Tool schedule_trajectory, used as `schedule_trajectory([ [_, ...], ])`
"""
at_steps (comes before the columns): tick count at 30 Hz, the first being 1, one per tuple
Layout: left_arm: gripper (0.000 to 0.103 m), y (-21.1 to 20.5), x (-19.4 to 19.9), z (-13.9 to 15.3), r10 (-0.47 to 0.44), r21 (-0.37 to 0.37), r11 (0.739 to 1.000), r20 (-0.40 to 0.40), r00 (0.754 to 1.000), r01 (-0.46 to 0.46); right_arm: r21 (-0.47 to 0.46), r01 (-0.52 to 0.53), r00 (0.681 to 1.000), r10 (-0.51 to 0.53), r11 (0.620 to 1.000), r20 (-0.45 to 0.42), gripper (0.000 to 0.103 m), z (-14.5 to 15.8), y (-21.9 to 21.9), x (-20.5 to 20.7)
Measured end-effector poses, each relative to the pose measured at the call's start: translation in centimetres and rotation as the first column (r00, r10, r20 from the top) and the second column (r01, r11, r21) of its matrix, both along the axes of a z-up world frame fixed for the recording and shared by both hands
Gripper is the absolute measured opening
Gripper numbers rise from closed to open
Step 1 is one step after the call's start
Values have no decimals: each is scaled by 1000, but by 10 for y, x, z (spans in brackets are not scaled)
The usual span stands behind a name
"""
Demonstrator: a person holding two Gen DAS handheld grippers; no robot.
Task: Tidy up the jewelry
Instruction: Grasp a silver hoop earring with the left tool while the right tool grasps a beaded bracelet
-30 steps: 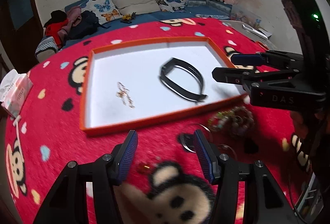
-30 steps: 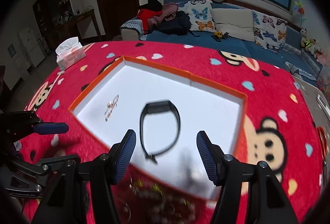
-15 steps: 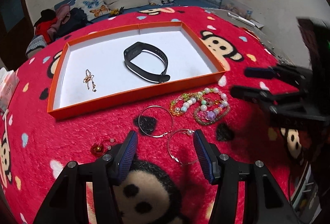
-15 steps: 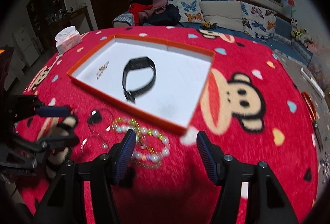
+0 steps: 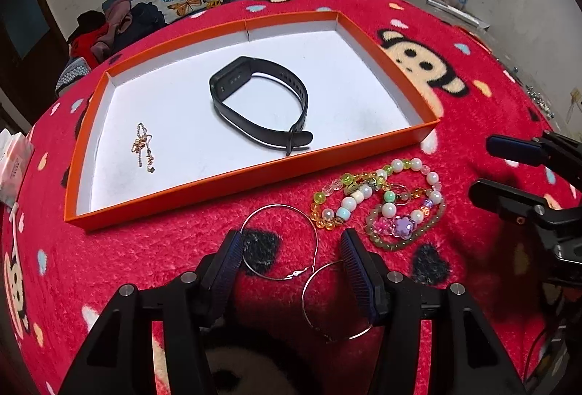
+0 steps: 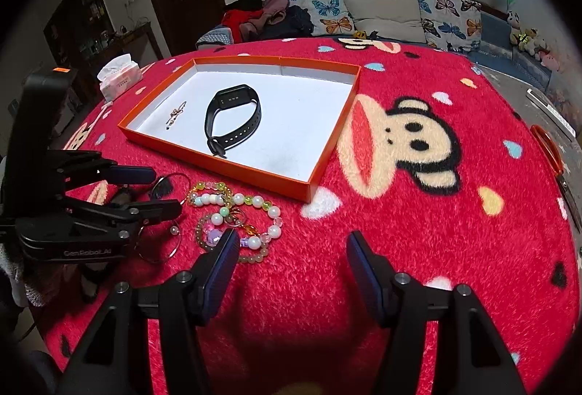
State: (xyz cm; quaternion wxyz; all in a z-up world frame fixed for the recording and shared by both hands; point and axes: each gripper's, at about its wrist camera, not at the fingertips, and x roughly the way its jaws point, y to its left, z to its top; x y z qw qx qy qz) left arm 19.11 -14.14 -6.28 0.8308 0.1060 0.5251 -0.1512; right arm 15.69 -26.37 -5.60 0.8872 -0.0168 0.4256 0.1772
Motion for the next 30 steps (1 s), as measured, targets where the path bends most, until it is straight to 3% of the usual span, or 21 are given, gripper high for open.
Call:
schedule_trajectory([
  [7, 58, -5, 2, -8, -7, 37, 999, 6, 1000, 7, 1, -3, 1000, 3, 1000, -12, 67, -4, -6, 1],
  [21, 54, -1, 6, -8, -21, 20, 1000, 8, 1000, 21, 6, -68, 997, 68, 998, -35, 65, -8, 8, 4],
  [30, 55, 1, 4, -6, -35, 14, 999, 7, 999, 35, 23, -87, 994, 88, 996, -62, 36, -12, 14, 27],
])
